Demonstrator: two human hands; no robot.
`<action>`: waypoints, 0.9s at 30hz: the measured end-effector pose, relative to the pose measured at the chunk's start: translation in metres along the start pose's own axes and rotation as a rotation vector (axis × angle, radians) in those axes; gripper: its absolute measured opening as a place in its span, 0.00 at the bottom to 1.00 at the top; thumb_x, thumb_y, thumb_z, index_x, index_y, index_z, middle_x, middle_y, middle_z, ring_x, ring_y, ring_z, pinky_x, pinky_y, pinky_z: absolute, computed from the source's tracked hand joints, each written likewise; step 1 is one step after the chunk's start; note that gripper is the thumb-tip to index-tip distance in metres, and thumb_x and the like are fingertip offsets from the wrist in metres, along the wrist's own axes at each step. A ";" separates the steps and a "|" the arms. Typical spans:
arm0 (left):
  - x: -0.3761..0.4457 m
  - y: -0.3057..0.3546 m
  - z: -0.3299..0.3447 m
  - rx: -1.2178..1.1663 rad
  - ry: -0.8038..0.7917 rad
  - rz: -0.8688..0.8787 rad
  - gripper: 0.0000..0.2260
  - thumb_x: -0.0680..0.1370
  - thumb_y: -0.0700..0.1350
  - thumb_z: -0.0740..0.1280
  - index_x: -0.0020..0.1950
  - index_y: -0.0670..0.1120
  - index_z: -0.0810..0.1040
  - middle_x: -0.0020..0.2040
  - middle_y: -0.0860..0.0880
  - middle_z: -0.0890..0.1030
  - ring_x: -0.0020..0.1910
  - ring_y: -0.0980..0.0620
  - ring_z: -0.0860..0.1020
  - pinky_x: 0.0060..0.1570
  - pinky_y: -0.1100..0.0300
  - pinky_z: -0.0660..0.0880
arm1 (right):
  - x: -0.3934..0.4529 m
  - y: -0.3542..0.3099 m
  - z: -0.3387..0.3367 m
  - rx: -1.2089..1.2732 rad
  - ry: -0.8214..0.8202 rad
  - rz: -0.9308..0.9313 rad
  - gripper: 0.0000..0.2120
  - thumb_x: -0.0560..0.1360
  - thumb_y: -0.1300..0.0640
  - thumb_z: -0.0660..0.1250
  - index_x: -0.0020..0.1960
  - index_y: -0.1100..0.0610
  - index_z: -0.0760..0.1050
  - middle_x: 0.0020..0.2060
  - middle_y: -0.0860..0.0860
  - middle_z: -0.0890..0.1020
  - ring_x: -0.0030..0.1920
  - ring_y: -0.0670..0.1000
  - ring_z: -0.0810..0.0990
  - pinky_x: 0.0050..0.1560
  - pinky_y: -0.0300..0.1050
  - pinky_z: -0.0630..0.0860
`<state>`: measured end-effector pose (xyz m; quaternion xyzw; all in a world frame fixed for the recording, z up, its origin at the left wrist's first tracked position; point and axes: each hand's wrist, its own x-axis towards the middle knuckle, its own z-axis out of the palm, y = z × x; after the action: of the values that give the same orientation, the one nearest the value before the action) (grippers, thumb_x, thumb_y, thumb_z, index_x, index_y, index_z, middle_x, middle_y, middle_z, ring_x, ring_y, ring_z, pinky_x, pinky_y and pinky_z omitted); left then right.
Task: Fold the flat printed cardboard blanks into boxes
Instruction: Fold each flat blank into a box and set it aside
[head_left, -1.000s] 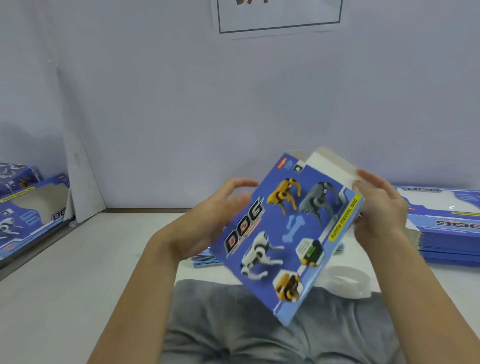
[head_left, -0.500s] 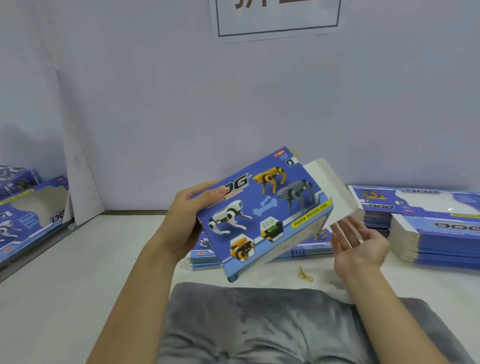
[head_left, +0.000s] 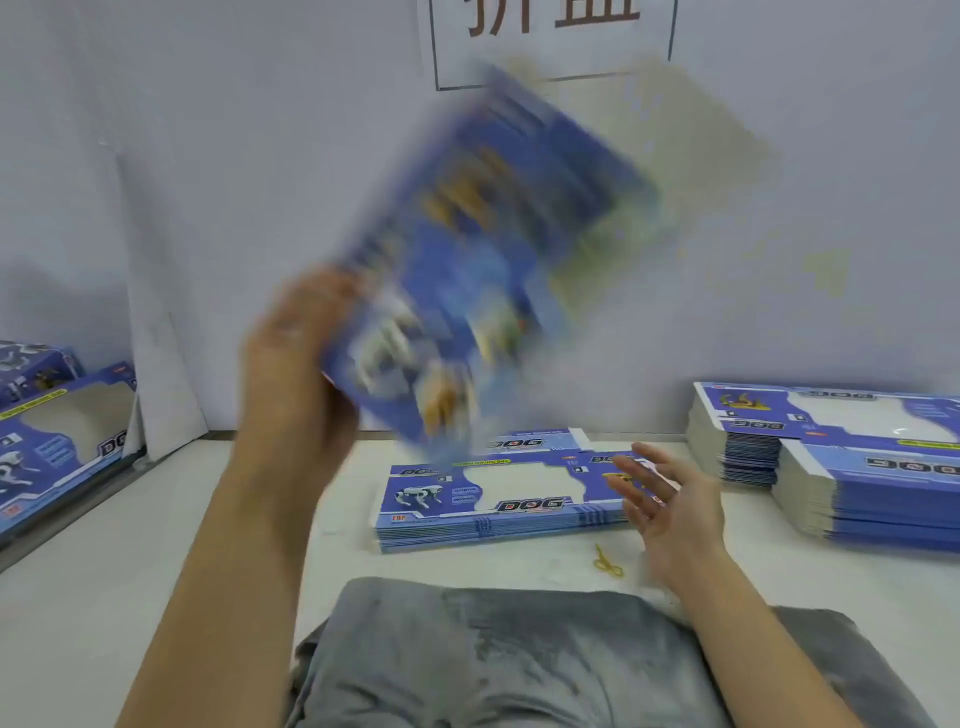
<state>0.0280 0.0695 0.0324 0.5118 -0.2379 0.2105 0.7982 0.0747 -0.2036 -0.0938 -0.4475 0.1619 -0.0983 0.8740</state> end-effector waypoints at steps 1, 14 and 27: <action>0.005 0.006 -0.010 -0.130 0.206 0.096 0.22 0.81 0.55 0.61 0.72 0.46 0.72 0.70 0.45 0.75 0.64 0.48 0.75 0.59 0.52 0.71 | -0.006 -0.003 0.001 -0.039 -0.021 -0.010 0.10 0.76 0.58 0.61 0.47 0.56 0.82 0.39 0.52 0.87 0.33 0.51 0.85 0.34 0.42 0.73; -0.035 -0.131 -0.029 1.252 -0.448 -0.551 0.31 0.78 0.55 0.70 0.78 0.56 0.62 0.78 0.54 0.63 0.77 0.52 0.61 0.71 0.62 0.66 | -0.002 0.006 0.005 -0.352 -0.045 -0.084 0.13 0.79 0.60 0.59 0.51 0.55 0.83 0.40 0.52 0.87 0.37 0.53 0.86 0.32 0.42 0.76; -0.042 -0.149 -0.038 1.472 -0.274 -0.334 0.12 0.72 0.57 0.75 0.54 0.58 0.85 0.49 0.60 0.81 0.47 0.57 0.74 0.46 0.63 0.70 | 0.001 0.017 0.011 -0.624 -0.106 -0.126 0.16 0.82 0.63 0.57 0.49 0.53 0.83 0.37 0.51 0.87 0.35 0.52 0.86 0.32 0.42 0.78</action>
<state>0.0867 0.0428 -0.1133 0.9621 -0.0527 0.1257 0.2362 0.0801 -0.1856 -0.1017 -0.7077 0.1103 -0.0742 0.6939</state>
